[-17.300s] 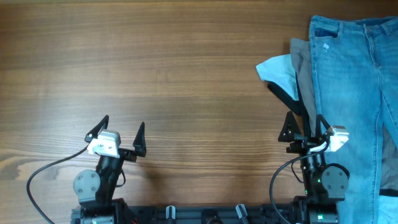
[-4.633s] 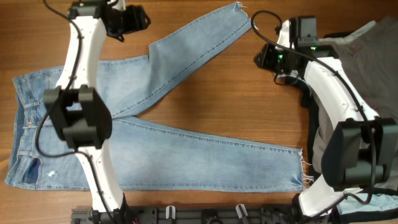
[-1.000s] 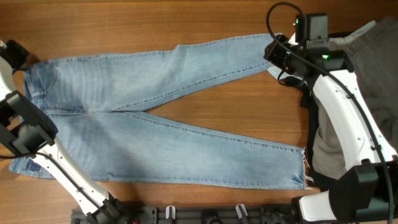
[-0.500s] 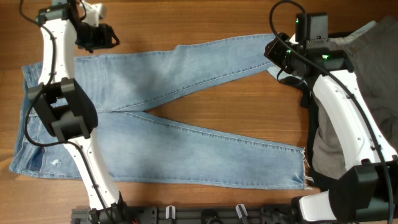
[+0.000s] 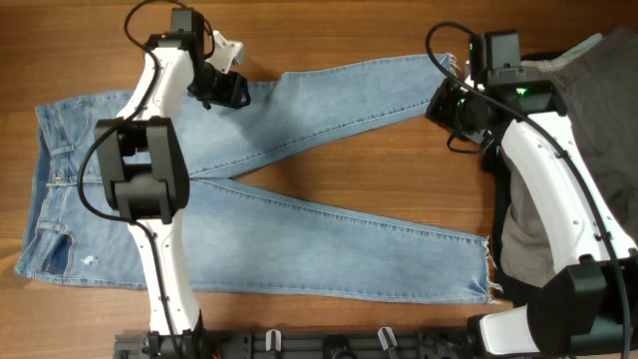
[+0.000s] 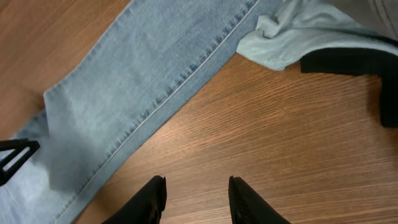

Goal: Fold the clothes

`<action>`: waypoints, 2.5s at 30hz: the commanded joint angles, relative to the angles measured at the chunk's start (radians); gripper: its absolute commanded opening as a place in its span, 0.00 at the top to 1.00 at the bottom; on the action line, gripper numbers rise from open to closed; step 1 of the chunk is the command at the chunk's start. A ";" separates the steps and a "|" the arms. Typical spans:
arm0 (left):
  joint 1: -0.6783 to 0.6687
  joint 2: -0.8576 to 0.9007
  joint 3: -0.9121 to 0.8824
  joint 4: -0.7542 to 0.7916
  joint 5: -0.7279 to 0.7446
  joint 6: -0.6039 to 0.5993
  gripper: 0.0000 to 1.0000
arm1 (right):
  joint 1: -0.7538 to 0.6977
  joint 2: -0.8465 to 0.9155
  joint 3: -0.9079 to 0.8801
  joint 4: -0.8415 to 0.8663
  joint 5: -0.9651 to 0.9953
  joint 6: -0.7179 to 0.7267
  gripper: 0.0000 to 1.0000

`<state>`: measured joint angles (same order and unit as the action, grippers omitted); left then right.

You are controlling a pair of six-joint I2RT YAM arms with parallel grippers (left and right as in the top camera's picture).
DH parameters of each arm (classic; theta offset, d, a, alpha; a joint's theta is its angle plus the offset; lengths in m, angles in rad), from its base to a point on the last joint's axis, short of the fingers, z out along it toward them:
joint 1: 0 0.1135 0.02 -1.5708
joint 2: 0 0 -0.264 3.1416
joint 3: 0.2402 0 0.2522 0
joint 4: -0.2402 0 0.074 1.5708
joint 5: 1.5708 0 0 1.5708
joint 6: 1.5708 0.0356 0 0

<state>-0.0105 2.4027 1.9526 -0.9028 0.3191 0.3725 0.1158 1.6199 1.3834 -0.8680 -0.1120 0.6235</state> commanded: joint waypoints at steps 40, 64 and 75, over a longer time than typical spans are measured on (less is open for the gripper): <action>-0.381 0.218 0.093 0.381 0.017 -0.333 0.69 | -0.001 0.055 0.009 0.039 -0.146 -0.206 0.53; 0.247 -0.057 0.091 -0.172 -0.238 -0.445 0.67 | -0.003 0.054 0.009 0.036 0.001 -0.193 0.44; 0.590 0.166 0.076 -0.036 -0.397 -0.520 0.91 | -0.003 0.054 0.009 0.048 0.001 -0.099 0.42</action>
<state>0.4721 2.4523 2.0499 -0.9859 0.0776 -0.0902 0.1158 1.6691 1.3827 -0.8257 -0.1291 0.4896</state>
